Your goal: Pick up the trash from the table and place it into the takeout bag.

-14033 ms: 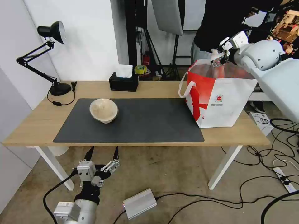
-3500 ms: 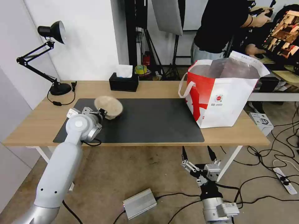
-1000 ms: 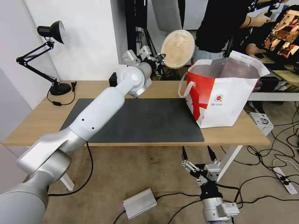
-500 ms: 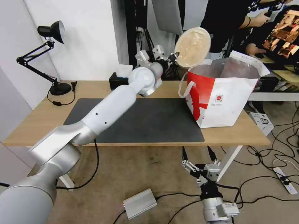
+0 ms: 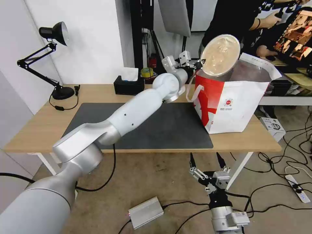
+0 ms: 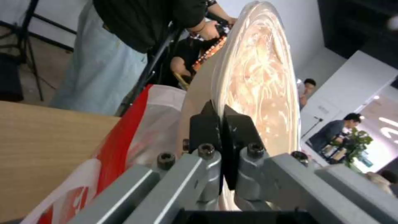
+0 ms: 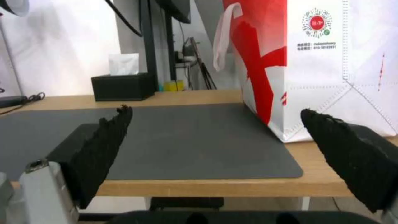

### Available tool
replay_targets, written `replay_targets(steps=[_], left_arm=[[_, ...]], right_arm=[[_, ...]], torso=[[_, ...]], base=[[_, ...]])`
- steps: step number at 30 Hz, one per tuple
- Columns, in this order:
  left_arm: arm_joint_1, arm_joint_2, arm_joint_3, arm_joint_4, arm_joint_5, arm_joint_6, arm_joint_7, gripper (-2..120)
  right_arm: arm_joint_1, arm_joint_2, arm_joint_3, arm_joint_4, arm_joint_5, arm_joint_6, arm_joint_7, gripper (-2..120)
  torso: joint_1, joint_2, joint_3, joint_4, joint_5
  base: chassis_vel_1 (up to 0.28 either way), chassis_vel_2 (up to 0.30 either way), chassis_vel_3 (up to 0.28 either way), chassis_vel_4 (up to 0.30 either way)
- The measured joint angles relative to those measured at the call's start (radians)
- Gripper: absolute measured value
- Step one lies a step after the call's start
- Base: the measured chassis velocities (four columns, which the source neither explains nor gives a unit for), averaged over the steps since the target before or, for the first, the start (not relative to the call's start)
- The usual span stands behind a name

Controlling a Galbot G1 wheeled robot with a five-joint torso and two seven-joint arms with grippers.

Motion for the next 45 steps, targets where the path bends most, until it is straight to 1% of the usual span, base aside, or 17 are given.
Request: replay_targets(steps=[1,2,5,10,16,20,29,33,35,41,45], left_arm=[[-0.004,-0.009,0.003,0.018,0.005,0.000,0.003,0],[-0.004,-0.009,0.003,0.018,0.005,0.000,0.003,0],[-0.019,-0.030,0.022,0.077,0.026,-0.005,0.010,0],[-0.026,-0.032,0.045,0.112,0.060,-0.008,-0.003,0],[-0.030,-0.031,0.061,0.130,0.093,-0.009,-0.015,0],[-0.034,-0.030,0.085,0.147,0.165,-0.013,-0.022,0],[-0.035,-0.029,0.111,0.149,0.201,-0.014,-0.027,0],[-0.034,-0.028,0.120,0.144,0.238,-0.014,-0.002,0],[-0.033,-0.027,0.129,0.134,0.278,-0.025,0.033,0],[-0.031,-0.023,0.142,0.110,0.314,-0.038,0.067,0],[-0.031,-0.023,0.154,0.091,0.373,-0.075,0.095,0]], right_arm=[[0.000,0.000,0.000,0.000,0.000,0.000,0.000,100],[0.000,0.000,0.000,0.000,0.000,0.000,0.000,100],[0.000,0.000,0.000,0.000,0.000,0.000,0.000,100],[0.000,0.000,0.000,0.000,0.000,0.000,0.000,100],[0.000,0.000,0.000,0.000,0.000,0.000,0.000,100],[0.000,0.000,0.000,0.000,0.000,0.000,0.000,100],[0.000,0.000,0.000,0.000,0.000,0.000,0.000,100],[0.000,0.000,0.000,0.000,0.000,0.000,0.000,100],[0.000,0.000,0.000,0.000,0.000,0.000,0.000,100],[0.000,0.000,0.000,0.000,0.000,0.000,0.000,100],[0.000,0.000,0.000,0.000,0.000,0.000,0.000,100]], torso=[[0.000,0.000,0.000,0.0000,0.0000],[0.000,0.000,0.000,0.0000,0.0000],[0.000,0.000,0.000,-0.0001,0.0000],[0.000,0.000,0.000,0.0002,-0.0001],[0.000,0.000,0.000,0.0000,-0.0001],[0.000,0.000,0.000,0.0001,-0.0002],[0.000,0.000,0.000,0.0002,-0.0002],[0.000,0.000,0.000,0.0002,-0.0001],[0.000,0.000,0.000,0.0001,-0.0002],[0.000,0.000,0.000,0.0000,-0.0001],[0.000,0.000,0.000,0.0000,-0.0001]], base=[[0.000,0.000,0.000,0.000],[0.000,0.000,0.000,0.000],[0.000,0.000,0.000,0.000],[0.000,0.000,0.000,0.000],[0.000,0.000,0.000,0.000],[0.000,0.000,0.000,0.000],[0.000,0.000,0.000,0.000],[0.000,0.000,0.000,0.000],[0.000,0.000,0.000,0.000],[0.000,0.000,0.000,0.000],[0.000,0.000,0.000,0.000]])
